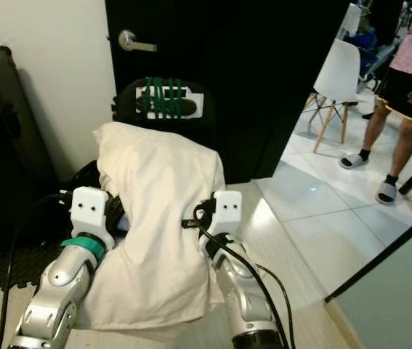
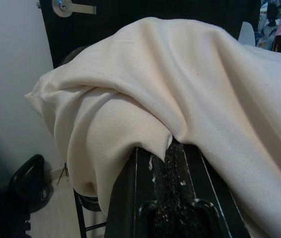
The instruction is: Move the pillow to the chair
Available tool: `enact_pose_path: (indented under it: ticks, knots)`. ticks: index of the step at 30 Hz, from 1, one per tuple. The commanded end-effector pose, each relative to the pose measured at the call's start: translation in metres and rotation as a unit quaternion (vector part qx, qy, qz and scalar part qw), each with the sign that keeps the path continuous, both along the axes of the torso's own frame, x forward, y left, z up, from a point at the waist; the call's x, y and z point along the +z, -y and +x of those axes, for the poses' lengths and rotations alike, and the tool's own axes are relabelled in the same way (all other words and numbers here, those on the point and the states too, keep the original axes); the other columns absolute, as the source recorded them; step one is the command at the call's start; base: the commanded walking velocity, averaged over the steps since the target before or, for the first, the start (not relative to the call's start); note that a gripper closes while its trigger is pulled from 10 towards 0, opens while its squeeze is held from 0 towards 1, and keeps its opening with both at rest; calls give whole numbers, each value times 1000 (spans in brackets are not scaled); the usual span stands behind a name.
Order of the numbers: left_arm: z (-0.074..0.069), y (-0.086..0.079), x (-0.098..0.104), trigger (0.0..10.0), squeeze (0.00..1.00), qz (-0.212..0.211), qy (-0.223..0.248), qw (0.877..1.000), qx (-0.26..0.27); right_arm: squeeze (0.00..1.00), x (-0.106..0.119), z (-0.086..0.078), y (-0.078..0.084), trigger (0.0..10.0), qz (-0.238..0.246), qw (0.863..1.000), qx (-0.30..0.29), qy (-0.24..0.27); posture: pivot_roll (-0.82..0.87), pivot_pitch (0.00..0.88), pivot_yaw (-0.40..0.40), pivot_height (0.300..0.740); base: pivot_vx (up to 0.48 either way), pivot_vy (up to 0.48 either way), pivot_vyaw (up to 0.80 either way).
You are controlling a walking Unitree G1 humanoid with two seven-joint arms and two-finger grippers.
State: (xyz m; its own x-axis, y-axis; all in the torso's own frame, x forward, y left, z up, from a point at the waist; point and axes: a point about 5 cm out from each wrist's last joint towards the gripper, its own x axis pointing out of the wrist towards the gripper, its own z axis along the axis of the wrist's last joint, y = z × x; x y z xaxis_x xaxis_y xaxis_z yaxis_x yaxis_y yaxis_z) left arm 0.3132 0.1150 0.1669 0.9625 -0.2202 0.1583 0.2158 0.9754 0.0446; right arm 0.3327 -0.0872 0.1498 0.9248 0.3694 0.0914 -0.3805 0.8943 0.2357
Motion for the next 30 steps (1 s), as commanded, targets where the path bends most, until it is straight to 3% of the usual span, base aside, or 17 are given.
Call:
enact_pose_path:
  ticks: [1, 8, 30]
  knots:
    - [-3, 18, 14, 10000, 0, -12, 34, 998, -46, 0, 12, -3, -17, 10000, -1, 999, 37, 36, 30, 35, 15, 740, 0, 0, 0]
    - [-4, 18, 16, 10000, 0, -22, 38, 998, -51, 0, 11, -3, -17, 10000, 0, 999, 35, 33, 31, 33, 14, 740, 0, 0, 0]
    - [-3, 18, 17, 10000, 0, -27, 41, 997, -58, 0, 11, -2, -18, 10000, 0, 999, 36, 30, 31, 25, 15, 740, 276, 0, -36]
